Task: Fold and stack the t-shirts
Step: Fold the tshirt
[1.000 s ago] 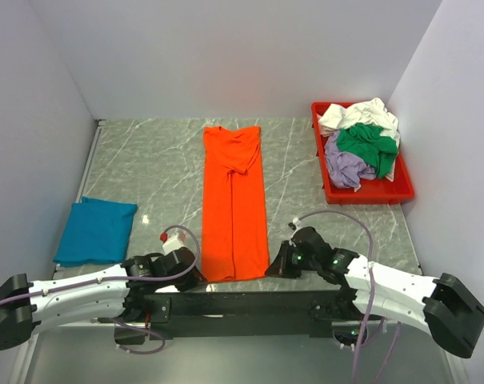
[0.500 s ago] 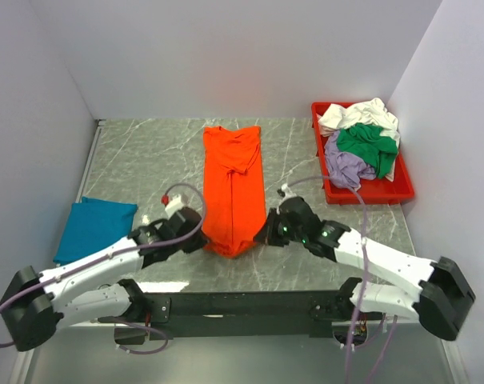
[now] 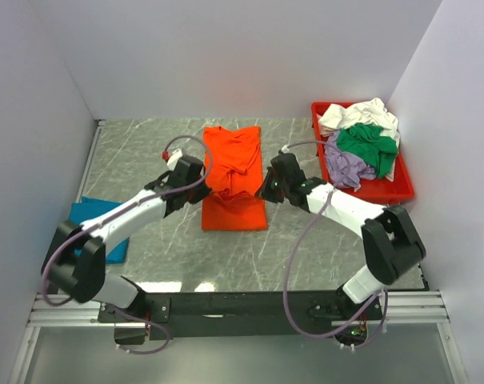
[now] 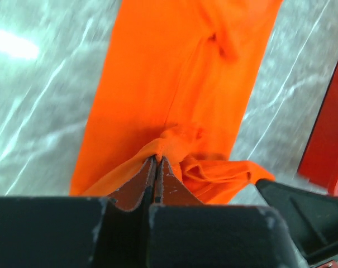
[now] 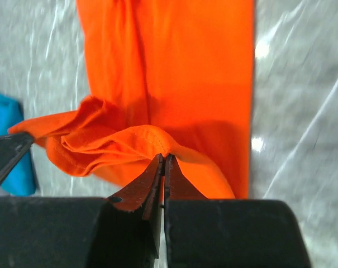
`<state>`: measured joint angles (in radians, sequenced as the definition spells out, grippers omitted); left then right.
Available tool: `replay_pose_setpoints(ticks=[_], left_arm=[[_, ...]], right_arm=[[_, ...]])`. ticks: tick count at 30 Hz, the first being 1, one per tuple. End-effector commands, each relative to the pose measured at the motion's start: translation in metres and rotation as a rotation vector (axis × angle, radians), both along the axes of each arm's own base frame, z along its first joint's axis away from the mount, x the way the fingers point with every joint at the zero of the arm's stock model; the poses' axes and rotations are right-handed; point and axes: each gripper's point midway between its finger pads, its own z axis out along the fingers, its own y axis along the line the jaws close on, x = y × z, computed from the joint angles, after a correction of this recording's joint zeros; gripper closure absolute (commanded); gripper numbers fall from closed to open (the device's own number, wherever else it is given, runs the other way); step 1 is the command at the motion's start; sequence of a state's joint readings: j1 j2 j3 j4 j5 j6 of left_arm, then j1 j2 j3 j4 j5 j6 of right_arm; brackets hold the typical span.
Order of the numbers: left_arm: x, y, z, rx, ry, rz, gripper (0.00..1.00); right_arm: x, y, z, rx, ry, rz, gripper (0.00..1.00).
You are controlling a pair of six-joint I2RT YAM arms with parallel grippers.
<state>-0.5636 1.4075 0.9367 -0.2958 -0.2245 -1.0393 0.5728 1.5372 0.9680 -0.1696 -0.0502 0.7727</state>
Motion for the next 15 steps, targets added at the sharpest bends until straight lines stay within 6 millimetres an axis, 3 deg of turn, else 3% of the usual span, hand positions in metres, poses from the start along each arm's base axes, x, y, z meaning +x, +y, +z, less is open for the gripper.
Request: replay_pose_setpoints(ticks=[1, 3, 6, 15], left_arm=[[0.040, -0.009, 0.026, -0.022, -0.076, -0.006, 0.99], [0.052, -0.007, 0.014, -0.009, -0.038, 0.005, 0.99], [0.076, -0.005, 0.014, -0.005, -0.038, 0.003, 0.99], [0.113, 0.000, -0.021, 0.025, 0.034, -0.020, 0.99]], right_arm=[[0.042, 0.003, 0.021, 0.018, -0.085, -0.027, 1.00], [0.057, 0.004, 0.020, 0.012, -0.077, -0.040, 1.00], [0.076, -0.002, 0.014, 0.010, -0.055, -0.061, 1.00], [0.099, -0.010, -0.012, 0.052, 0.010, -0.067, 1.00]])
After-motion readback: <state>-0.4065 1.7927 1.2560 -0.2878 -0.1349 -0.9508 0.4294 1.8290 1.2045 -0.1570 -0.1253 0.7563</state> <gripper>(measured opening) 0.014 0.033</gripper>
